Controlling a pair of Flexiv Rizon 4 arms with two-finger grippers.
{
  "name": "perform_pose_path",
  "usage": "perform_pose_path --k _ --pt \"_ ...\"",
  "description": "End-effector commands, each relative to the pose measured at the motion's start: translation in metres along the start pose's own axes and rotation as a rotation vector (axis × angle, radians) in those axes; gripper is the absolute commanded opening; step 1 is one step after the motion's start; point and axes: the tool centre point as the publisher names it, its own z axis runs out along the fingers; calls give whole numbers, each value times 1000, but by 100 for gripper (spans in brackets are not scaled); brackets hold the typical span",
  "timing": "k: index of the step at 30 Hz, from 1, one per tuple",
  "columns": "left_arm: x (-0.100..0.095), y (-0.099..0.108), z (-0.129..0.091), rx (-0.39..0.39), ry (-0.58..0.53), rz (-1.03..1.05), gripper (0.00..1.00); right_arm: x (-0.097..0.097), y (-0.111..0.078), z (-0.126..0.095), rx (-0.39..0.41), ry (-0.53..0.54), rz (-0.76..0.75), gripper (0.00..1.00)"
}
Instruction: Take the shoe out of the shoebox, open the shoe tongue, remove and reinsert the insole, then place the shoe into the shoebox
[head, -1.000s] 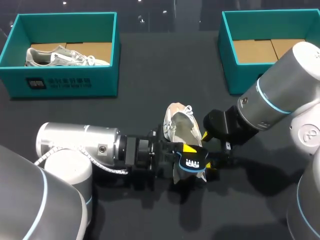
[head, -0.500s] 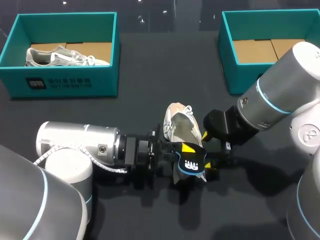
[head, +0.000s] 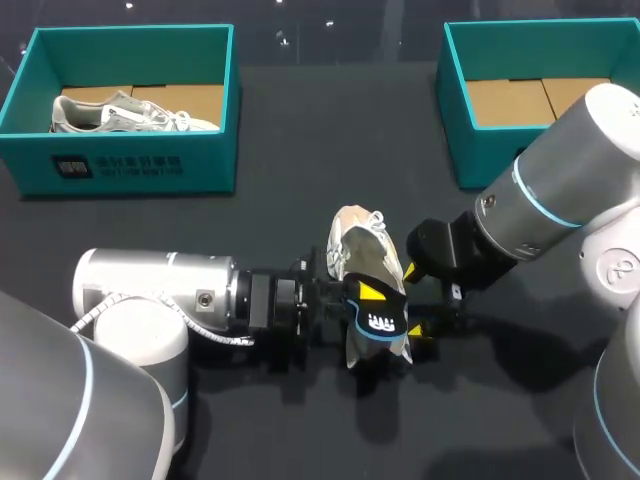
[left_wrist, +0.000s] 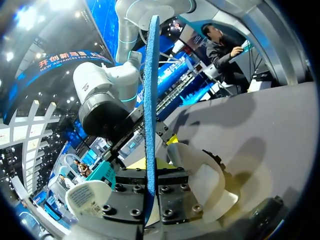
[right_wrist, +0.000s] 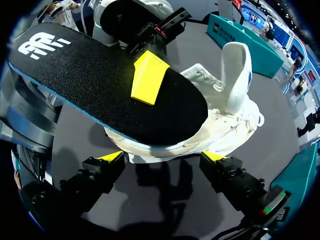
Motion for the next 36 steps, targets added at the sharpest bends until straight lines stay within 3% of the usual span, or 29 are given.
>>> perform_pose_path --k 1,19,27,31,36 --pt "0 7 4 -10 -12 -2 0 2 0 0 2 -3 0 100" --pt "-4 36 10 -138 -54 6 0 2 0 0 2 -3 0 100" --pt "-2 29 9 -136 -63 -12 0 2 0 0 2 -3 0 100" --pt "-5 27 7 -127 -70 -20 16 2 0 0 2 -3 0 100" --pt "-7 18 4 -108 -78 -22 28 2 0 0 2 -3 0 100"
